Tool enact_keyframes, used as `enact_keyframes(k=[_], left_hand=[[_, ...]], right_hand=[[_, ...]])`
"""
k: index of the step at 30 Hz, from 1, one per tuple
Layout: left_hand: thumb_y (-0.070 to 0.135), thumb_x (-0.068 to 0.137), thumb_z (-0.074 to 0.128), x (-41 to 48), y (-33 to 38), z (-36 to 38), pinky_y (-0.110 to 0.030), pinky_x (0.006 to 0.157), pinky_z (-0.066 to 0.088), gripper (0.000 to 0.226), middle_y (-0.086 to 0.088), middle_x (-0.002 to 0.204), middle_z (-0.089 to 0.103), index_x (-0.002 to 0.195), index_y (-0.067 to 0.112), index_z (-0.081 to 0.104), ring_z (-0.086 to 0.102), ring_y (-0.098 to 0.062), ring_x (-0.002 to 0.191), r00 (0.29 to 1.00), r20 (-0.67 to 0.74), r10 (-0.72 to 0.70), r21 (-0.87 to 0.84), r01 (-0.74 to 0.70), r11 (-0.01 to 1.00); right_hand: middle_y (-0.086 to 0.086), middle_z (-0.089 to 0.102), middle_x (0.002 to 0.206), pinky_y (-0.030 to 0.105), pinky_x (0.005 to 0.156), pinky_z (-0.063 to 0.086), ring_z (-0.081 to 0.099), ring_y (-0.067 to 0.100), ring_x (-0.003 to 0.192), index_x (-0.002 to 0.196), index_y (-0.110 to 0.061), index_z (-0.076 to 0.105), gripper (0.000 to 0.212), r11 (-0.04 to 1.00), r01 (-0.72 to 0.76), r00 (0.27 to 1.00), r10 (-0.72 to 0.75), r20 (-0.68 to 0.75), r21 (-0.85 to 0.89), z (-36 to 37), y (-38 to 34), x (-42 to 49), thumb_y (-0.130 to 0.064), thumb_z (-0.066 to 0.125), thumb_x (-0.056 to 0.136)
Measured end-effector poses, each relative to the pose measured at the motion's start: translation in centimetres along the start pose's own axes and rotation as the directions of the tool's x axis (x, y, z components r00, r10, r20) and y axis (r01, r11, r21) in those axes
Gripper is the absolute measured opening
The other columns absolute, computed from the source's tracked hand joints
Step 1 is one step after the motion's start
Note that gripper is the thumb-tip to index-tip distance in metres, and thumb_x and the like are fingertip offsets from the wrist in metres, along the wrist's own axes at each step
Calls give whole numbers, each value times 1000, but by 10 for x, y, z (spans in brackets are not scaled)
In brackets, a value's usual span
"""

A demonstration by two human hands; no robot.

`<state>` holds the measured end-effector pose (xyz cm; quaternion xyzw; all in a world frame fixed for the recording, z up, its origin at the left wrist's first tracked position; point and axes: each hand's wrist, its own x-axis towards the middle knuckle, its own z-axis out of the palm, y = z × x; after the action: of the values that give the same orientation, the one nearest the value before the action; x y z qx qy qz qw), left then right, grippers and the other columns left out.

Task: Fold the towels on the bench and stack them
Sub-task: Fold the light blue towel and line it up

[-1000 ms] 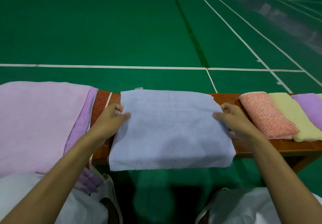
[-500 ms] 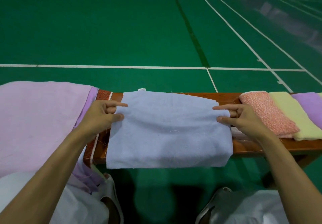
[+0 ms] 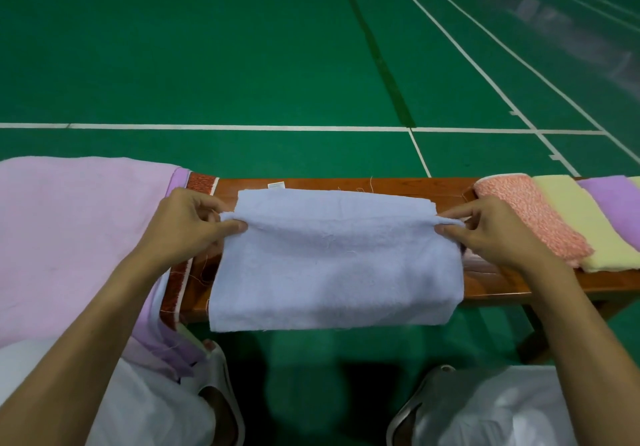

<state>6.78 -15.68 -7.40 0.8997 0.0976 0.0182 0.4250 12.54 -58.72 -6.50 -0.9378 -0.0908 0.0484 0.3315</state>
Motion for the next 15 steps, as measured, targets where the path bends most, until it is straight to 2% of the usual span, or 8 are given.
enact_keyframes(k=[2, 4, 6, 9, 10, 12, 15], left_hand=[[29, 84, 83, 3, 0, -1, -29, 45, 48, 16, -14, 67, 70, 88, 15, 77, 55, -18, 42, 999, -11, -39, -46, 38, 998], [23, 91, 77, 5, 5, 0, -26, 42, 50, 12, -16, 70, 72, 94, 12, 74, 60, -24, 44, 997, 2, -80, -142, 80, 987], [13, 97, 69, 6, 12, 2, -21, 44, 50, 9, -13, 70, 74, 99, 4, 68, 66, -20, 48, 994, 40, -101, -293, 109, 950], [14, 100, 63, 12, 19, 2, -23, 55, 56, 6, -14, 91, 79, 101, 8, 64, 77, -25, 71, 995, 78, -66, -460, 95, 883], [14, 101, 63, 15, 20, 2, -26, 61, 57, 3, -13, 96, 79, 99, 11, 64, 78, -27, 80, 997, 63, -50, -502, 75, 861], [13, 100, 64, 19, 21, -1, -31, 69, 56, 5, -13, 100, 79, 96, 17, 63, 78, -27, 90, 1000, -4, -9, -586, 5, 810], [19, 88, 74, 20, 23, -10, -26, 67, 56, 13, -10, 98, 78, 94, 21, 64, 77, -23, 92, 989, -109, 96, -722, -145, 677]], right_hand=[[-12, 70, 58, 20, 53, 44, 59, 4, 46, 99, -22, 80, 13, 1000, 30, 999, -30, -44, 2, -3, -4, 1, -14, 70, 96], [-10, 67, 52, 19, 52, 43, 58, 4, 44, 100, -21, 78, 15, 996, 44, 993, -35, -111, 74, -4, -9, 3, -12, 65, 100], [1, 68, 53, 12, 47, 42, 58, 4, 43, 103, -12, 76, 16, 974, 33, 984, 7, -176, 223, -3, -16, 8, -9, 60, 102], [15, 74, 70, 18, 44, 46, 67, 13, 50, 108, -2, 73, 15, 887, 20, 965, 103, -241, 462, 3, -29, 18, -9, 61, 102], [15, 76, 77, 22, 46, 51, 71, 20, 56, 109, -3, 73, 15, 858, 31, 961, 116, -252, 512, 5, -33, 21, -10, 62, 101], [13, 78, 89, 33, 59, 61, 76, 33, 73, 110, -5, 74, 15, 820, 94, 946, 102, -306, 564, 5, -40, 27, -10, 64, 100], [19, 77, 102, 40, 80, 63, 76, 31, 93, 113, -1, 74, 18, 767, 255, 896, 43, -443, 589, 0, -43, 30, -6, 64, 99]])
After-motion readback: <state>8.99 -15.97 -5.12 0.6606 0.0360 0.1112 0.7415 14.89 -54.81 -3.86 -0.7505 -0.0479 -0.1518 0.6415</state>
